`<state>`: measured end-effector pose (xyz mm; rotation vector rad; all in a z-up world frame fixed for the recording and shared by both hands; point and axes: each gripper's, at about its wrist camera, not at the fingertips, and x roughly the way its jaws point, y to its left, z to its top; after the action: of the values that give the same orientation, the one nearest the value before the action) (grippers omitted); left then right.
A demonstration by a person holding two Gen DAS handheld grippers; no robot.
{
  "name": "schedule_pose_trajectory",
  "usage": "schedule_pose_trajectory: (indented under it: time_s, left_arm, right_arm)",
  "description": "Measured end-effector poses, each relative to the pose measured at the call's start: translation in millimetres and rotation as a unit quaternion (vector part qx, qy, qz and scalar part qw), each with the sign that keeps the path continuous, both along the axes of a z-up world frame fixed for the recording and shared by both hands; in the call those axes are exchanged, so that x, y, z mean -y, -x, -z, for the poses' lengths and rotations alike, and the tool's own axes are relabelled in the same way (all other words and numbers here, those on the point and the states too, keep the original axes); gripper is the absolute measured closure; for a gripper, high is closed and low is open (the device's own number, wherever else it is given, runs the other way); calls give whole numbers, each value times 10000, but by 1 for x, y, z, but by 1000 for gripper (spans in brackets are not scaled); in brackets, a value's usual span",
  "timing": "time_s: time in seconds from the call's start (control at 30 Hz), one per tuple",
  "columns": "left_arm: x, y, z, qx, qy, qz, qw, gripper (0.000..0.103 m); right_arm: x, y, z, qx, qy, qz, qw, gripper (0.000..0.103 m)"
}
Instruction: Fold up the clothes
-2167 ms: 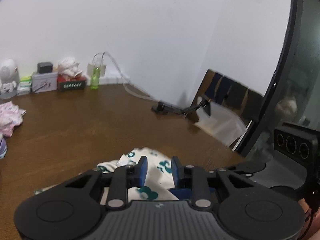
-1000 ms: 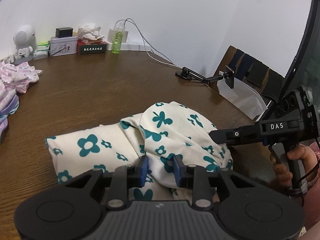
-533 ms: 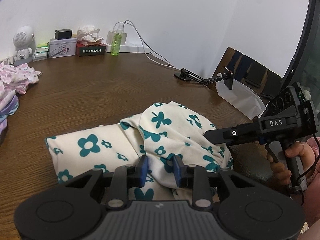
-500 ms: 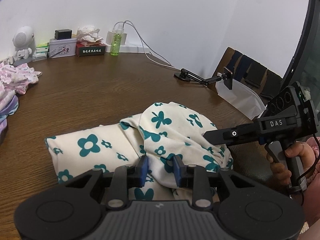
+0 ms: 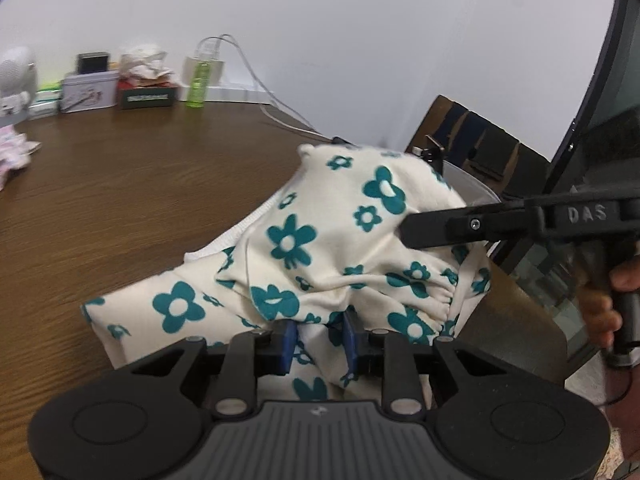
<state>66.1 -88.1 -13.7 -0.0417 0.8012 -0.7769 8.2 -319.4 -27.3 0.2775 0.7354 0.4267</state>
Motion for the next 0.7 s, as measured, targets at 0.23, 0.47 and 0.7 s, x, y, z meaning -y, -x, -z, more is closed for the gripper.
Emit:
schedule_pose_trajectory:
  time_s: [0.23,0.47,0.7]
  left_arm:
    - [-49,18,-25,498,234,-194,9983,65]
    - [-20,5,-9,428,15,326,9986,82]
    - [-53,10,-8,146,430,34,9990,79]
  right_arm:
    - [-56,8,-35,420,2169,-428,9744,86]
    - [-104,16,-43,748,3147,-738,9433,86]
    - [-157,34,-35,1150,4201,-1189,8923,85]
